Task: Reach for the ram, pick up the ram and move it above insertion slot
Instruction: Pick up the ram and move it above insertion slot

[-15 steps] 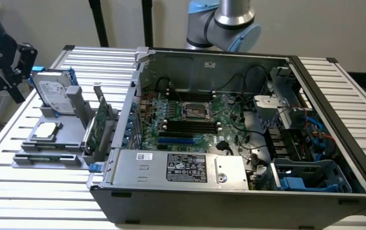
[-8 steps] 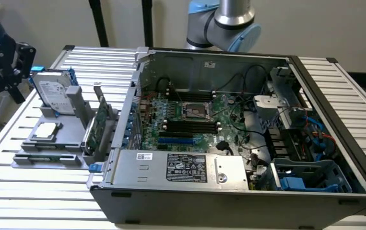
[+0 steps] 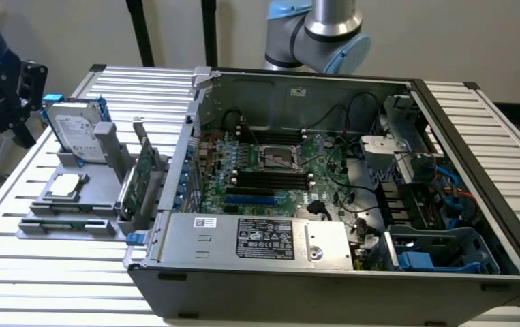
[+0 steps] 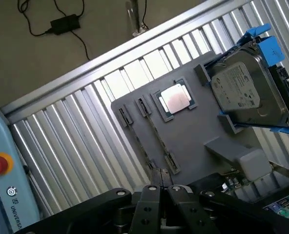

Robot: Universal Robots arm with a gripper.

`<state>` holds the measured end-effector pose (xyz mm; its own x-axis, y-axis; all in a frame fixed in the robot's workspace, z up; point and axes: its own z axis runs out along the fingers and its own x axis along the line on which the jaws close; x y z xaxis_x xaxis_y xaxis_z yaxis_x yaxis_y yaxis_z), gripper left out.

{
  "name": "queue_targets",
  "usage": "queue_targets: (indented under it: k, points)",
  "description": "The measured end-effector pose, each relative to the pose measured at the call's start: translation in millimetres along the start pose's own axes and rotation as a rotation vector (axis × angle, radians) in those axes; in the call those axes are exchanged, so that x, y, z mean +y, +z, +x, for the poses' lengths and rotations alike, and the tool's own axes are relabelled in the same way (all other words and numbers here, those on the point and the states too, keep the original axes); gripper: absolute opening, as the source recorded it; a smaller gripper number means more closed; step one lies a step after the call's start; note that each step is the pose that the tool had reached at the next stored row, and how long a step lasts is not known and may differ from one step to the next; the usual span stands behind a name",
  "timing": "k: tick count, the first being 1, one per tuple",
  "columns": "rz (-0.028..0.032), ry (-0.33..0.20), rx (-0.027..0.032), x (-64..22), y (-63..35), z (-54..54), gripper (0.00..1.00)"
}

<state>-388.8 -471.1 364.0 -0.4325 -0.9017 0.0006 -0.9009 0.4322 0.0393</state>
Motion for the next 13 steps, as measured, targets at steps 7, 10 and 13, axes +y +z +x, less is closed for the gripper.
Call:
queue_targets:
  k: [7,10,13]
  points:
    - [0.0001,-0.126,0.005,0.0,1.0,0.0,0.11]
    - [0.0002,-0.182,0.0072,-0.1,1.7,0.0,0.11]
    - [0.0005,-0.236,0.0092,-0.1,2.5,0.0,0.11]
